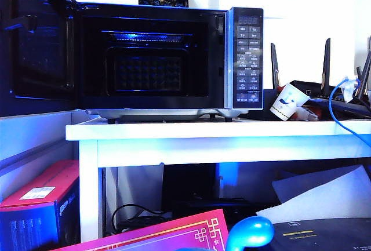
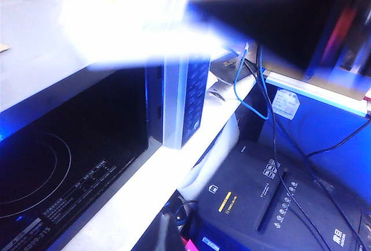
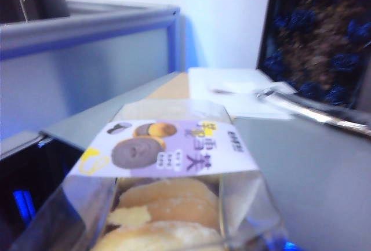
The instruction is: Open the microwave door, place the box of snacks from the top of the microwave inside, then close the microwave door.
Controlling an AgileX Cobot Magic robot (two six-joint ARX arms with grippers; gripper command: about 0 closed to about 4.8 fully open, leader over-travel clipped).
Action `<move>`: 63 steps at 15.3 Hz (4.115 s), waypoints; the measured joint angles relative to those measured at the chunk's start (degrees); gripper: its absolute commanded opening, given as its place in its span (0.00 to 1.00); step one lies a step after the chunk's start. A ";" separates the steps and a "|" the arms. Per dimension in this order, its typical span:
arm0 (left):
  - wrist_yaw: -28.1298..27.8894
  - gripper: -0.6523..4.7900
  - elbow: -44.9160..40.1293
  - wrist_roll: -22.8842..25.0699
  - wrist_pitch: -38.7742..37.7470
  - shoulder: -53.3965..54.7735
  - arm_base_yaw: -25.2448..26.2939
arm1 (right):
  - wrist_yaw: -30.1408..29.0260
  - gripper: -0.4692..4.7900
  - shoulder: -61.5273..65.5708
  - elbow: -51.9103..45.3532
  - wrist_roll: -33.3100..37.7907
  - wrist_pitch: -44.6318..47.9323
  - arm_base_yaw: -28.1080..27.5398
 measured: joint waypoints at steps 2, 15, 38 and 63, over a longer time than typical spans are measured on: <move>0.00 0.11 0.00 0.00 0.00 0.00 0.02 | -1.38 0.65 0.02 -4.74 0.02 3.39 1.11; 0.07 0.11 0.00 -0.02 0.02 0.00 0.11 | -1.01 0.65 11.23 -19.96 0.02 24.41 2.78; 2.03 0.11 0.02 -1.75 -0.04 -0.02 0.11 | 12.33 0.67 50.60 24.96 0.00 30.14 2.56; 2.05 0.11 0.02 -1.77 -1.29 -0.02 0.11 | 13.81 0.51 31.17 25.38 -7.43 -29.79 4.55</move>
